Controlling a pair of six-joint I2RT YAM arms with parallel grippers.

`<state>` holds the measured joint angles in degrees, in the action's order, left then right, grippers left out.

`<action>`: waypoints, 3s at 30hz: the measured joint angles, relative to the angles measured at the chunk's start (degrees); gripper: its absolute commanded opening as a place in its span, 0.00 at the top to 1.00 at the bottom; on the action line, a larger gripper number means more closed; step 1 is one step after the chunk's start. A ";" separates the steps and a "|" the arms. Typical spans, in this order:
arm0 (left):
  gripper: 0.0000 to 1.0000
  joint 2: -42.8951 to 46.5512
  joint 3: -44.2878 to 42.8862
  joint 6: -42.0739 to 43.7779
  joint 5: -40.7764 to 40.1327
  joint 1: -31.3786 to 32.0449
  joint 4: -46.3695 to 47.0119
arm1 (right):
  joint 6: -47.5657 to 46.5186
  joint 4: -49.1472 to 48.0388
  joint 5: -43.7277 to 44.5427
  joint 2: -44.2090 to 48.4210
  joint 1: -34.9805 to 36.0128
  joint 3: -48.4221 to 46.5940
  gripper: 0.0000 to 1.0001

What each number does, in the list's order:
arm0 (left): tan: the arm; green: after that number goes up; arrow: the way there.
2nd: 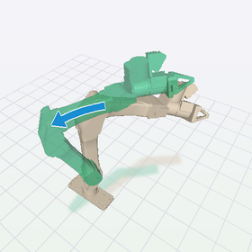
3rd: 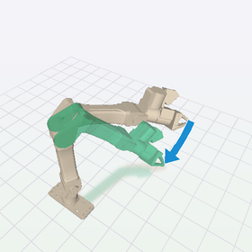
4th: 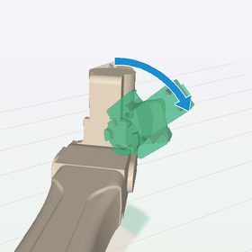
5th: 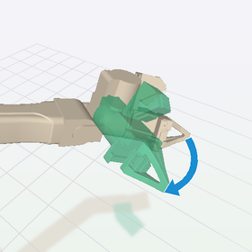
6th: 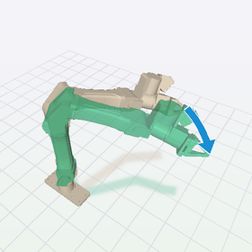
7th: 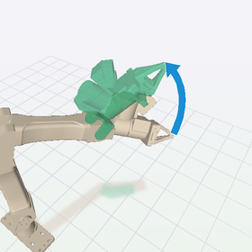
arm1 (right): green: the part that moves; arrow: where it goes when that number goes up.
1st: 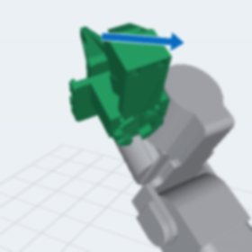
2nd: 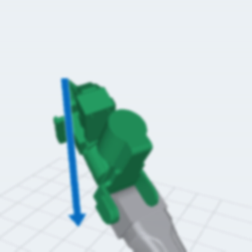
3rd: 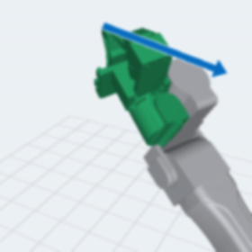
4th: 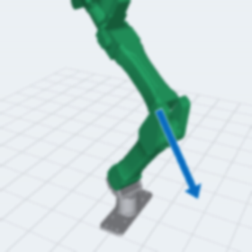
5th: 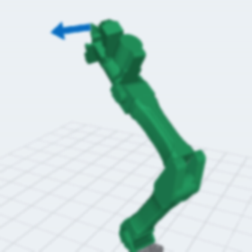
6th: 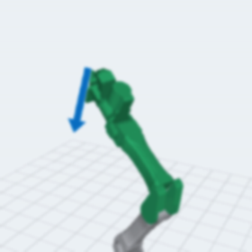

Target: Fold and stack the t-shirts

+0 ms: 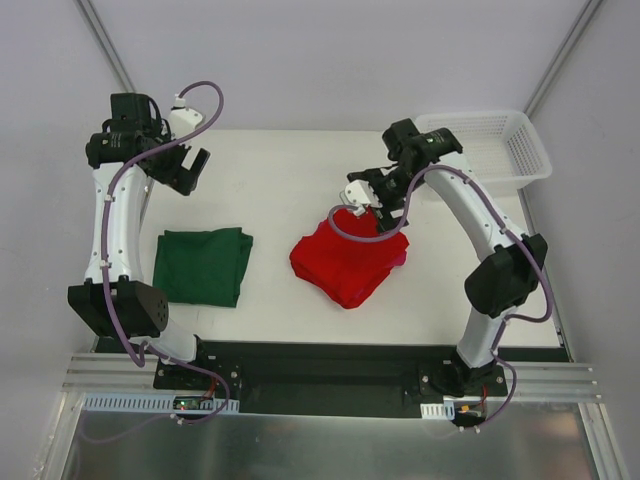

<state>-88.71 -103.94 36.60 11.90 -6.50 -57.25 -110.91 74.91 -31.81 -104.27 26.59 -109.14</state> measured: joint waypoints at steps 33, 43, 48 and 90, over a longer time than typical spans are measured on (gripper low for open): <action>0.04 2.80 6.29 0.28 -1.97 0.00 0.00 | -1.22 -0.96 -2.97 -18.05 7.91 4.26 0.00; 0.04 2.23 5.18 0.31 -2.78 0.00 -0.02 | -1.25 0.00 -2.47 -19.52 7.02 -1.86 0.00; 0.04 1.18 3.89 0.33 -3.04 0.00 0.00 | -1.25 0.28 -2.47 -18.43 6.97 -0.50 0.00; 0.04 -1.86 2.89 0.33 -2.97 0.00 -0.02 | -1.66 -9.27 -2.89 -17.51 5.29 9.70 0.00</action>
<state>-90.56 -101.06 36.93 8.93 -6.50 -57.28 -112.57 65.65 -34.70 -121.78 31.88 -99.44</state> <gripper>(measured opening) 0.964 0.996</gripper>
